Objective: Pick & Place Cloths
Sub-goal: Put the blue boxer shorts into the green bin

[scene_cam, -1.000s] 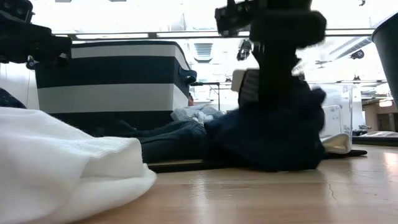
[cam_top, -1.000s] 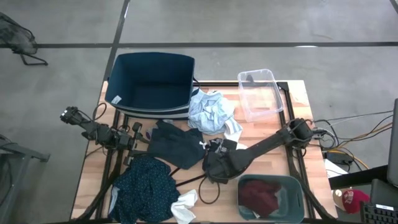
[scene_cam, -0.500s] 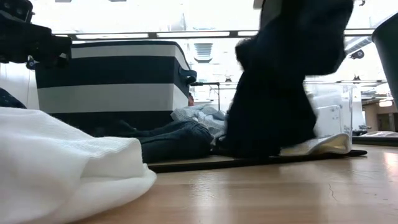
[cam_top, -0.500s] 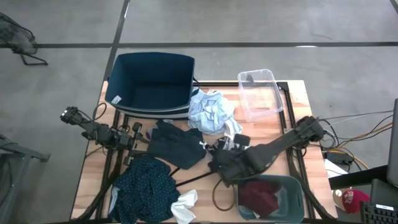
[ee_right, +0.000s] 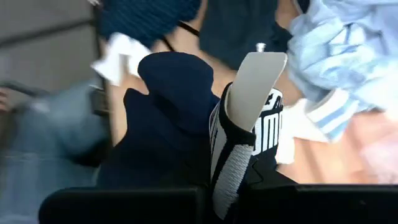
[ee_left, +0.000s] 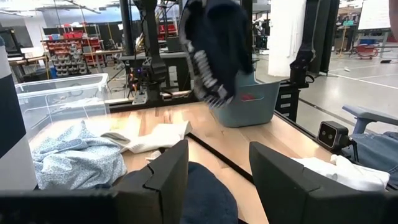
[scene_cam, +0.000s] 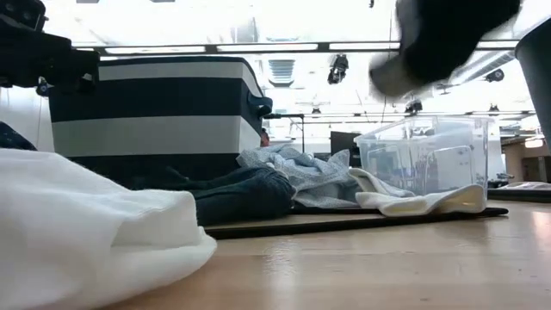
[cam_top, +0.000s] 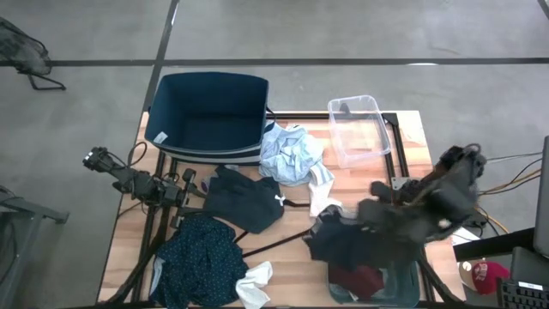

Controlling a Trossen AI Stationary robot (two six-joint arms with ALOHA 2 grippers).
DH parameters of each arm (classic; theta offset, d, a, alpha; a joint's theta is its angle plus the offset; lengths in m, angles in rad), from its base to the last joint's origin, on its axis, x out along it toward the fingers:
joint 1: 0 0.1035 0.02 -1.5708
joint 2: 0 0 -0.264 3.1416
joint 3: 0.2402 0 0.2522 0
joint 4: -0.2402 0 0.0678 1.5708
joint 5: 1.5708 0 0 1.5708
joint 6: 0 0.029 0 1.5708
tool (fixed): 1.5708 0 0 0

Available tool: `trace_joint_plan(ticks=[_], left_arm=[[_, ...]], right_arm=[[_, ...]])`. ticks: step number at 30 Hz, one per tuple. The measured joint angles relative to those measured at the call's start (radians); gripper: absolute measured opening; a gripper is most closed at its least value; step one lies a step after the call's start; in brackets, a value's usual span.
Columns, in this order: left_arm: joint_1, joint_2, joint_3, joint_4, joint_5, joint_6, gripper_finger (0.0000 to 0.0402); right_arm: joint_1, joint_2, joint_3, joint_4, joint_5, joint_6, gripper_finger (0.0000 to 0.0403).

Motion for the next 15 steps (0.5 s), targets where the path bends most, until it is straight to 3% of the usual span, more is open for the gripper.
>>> trace_joint_plan(ticks=[8, 15], left_arm=[[0.0, 0.0, 0.0, 0.001, 0.0, 0.0, 0.0177], [0.0, 0.0, 0.0, 0.001, 0.0, 0.0, 0.0177]], right_arm=[[0.189, -0.112, -0.034, -0.003, -0.032, 0.31, 0.0012], [0.269, -0.097, -0.15, -0.004, -0.07, 0.565, 0.0012]])
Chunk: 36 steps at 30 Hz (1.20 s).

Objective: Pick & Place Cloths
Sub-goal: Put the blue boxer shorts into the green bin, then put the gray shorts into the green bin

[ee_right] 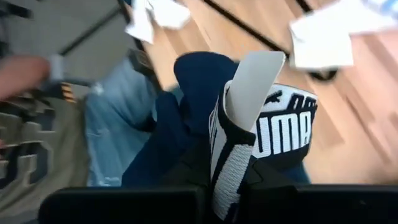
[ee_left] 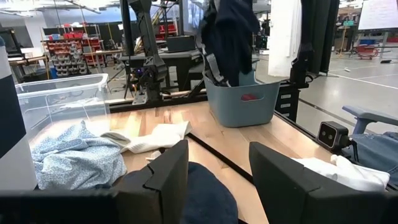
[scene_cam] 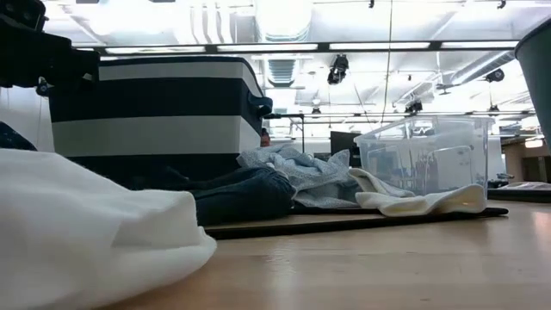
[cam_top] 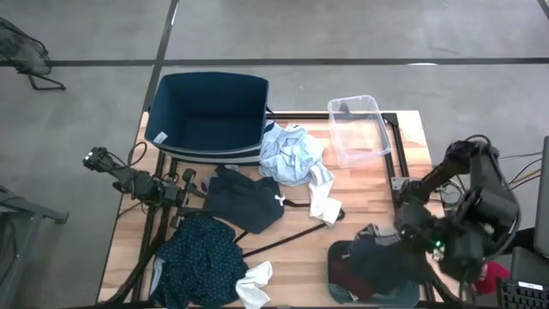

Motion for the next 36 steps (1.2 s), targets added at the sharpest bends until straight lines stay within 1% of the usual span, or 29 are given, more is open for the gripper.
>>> trace_joint_plan(ticks=[3, 8, 12, 18, 21, 28, 36], left_arm=[[0.0, 0.0, 0.0, 0.0, 0.0, 0.0, 0.0177], [0.0, 0.0, 0.0, 0.0, 0.0, 0.0, 0.0177], [0.0, 0.0, 0.0, 0.0, 0.0, 0.0, 0.0177], [0.0, 0.0, 0.0, 0.001, 0.0, 0.0, 0.0177], [0.0, 0.0, 0.0, 0.001, 0.0, 0.0, 0.0177], [0.0, 0.0, 0.0, 0.001, 0.0, 0.0, 0.0177], [0.0, 0.0, 0.0, 0.001, 0.0, 0.0, 0.0177]], right_arm=[[0.004, 0.036, -0.059, 0.019, -0.041, 0.057, 0.0013], [0.002, 0.124, -0.139, 0.061, -0.108, 0.078, 0.0013], [-0.005, 0.205, -0.164, 0.063, -0.157, 0.079, 0.0013], [-0.017, 0.285, -0.163, 0.086, -0.175, 0.076, 0.0018], [-0.029, 0.314, -0.145, 0.085, -0.173, 0.041, 0.0036], [-0.063, 0.312, -0.14, 0.086, -0.165, 0.025, 0.0096], [-0.076, 0.307, -0.14, 0.086, -0.098, -0.022, 0.0158]])
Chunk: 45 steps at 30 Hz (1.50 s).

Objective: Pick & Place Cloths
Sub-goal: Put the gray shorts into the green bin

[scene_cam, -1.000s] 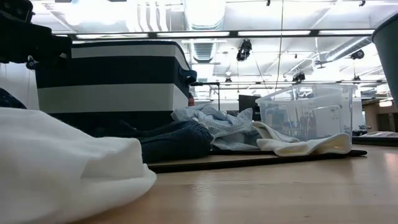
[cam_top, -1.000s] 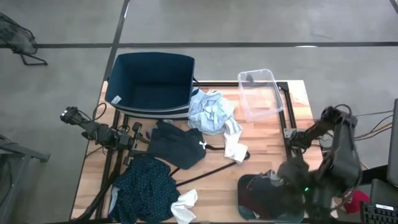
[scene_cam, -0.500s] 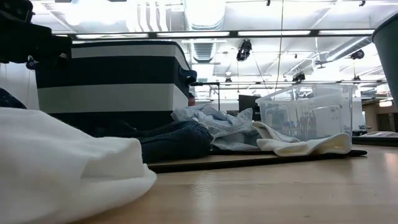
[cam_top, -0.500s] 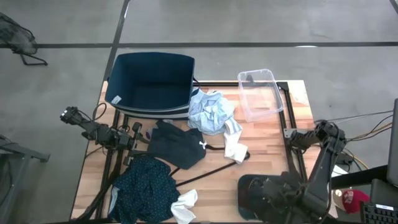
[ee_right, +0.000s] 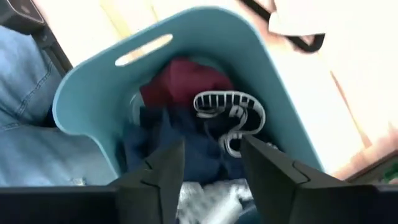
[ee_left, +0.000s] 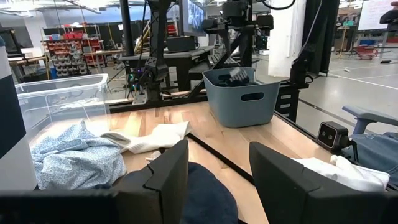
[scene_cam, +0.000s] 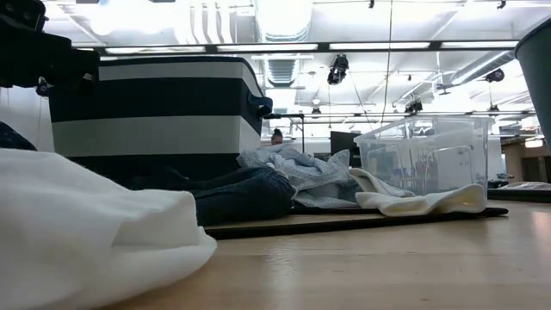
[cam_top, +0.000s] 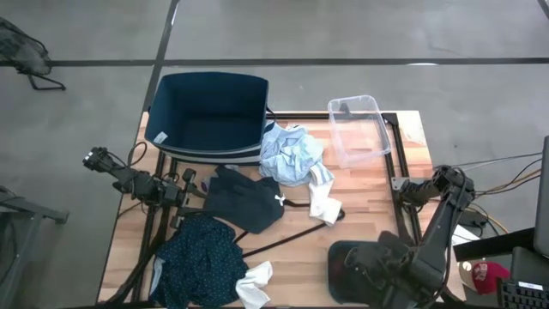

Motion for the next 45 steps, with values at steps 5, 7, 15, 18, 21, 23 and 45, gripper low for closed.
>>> trace_joint_plan(ticks=[5, 7, 15, 18, 21, 23, 45], left_arm=[[0.0, 0.0, 0.0, 0.0, 0.0, 0.0, 0.0177], [0.0, 0.0, 0.0, 0.0, 0.0, 0.0, 0.0177], [0.0, 0.0, 0.0, 0.0, 0.0, 0.0, 0.0177], [0.0, 0.0, 0.0, 0.0, 0.0, 0.0, 0.0177], [0.0, 0.0, 0.0, 0.0, 0.0, 0.0, 0.0177], [0.0, 0.0, 0.0, 0.0, 0.0, 0.0, 0.0177], [0.0, 0.0, 0.0, 0.0, 0.0, 0.0, 0.0177]], right_arm=[[-0.017, 0.001, 0.0, 0.002, 0.137, -0.067, 0.0182], [-0.039, 0.002, 0.0, 0.007, 0.165, -0.103, 0.0187], [-0.138, 0.004, -0.013, 0.141, 0.267, -0.376, 0.0181], [-0.176, 0.005, -0.019, 0.224, 0.285, -0.511, 0.0173], [-0.197, 0.005, -0.025, 0.273, 0.337, -0.616, 0.016], [-0.198, 0.005, -0.031, 0.271, 0.384, -0.655, 0.0142], [-0.153, -0.05, -0.269, 0.44, 0.613, -0.721, 0.0008]])
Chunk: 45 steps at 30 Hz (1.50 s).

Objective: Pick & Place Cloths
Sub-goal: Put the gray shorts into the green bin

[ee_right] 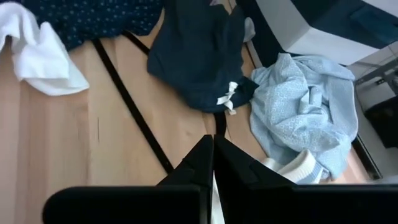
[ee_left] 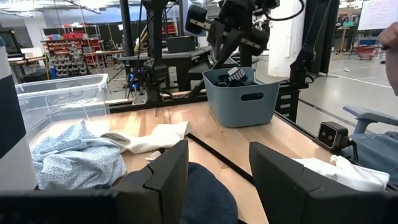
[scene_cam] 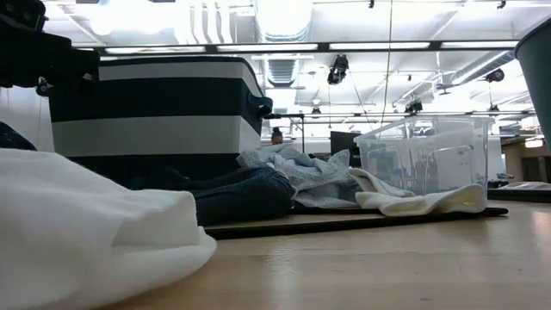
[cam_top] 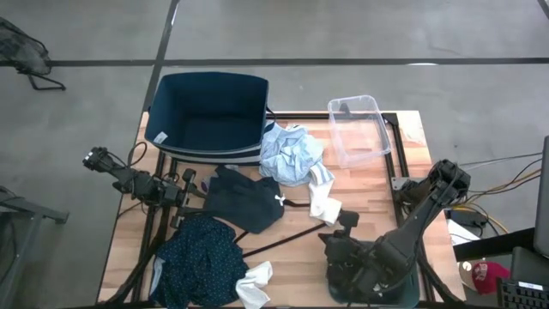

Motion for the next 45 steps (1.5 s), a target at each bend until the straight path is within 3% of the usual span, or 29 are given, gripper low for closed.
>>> trace_joint_plan(ticks=[7, 14, 19, 27, 34, 45], left_arm=[[0.0, 0.0, -0.006, 0.142, -0.003, -0.077, 0.0177], [0.0, 0.0, -0.009, 0.376, -0.007, -0.157, 0.0177], [0.0, 0.0, -0.009, 0.396, -0.039, -0.18, 0.0177], [0.0, 0.012, 0.005, 0.437, -0.029, -0.232, 0.0177], [0.0, 0.162, 0.047, 0.434, -0.007, -0.257, 0.0177], [0.0, 0.544, 0.217, 0.372, -0.049, -0.224, 0.0177]], right_arm=[[0.022, -0.078, -0.129, 0.151, 0.001, -0.05, 0.0008], [0.025, -0.211, -0.379, 0.617, -0.033, -0.298, 0.0008], [0.022, -0.315, -0.568, 0.933, -0.113, -0.461, 0.0008], [-0.031, -0.476, -0.84, 1.358, -0.268, -0.576, 0.0008], [-0.087, -0.534, -0.95, 1.449, -0.266, -0.564, 0.0008], [-0.1, -0.518, -0.929, 1.449, -0.267, -0.518, 0.0008]])
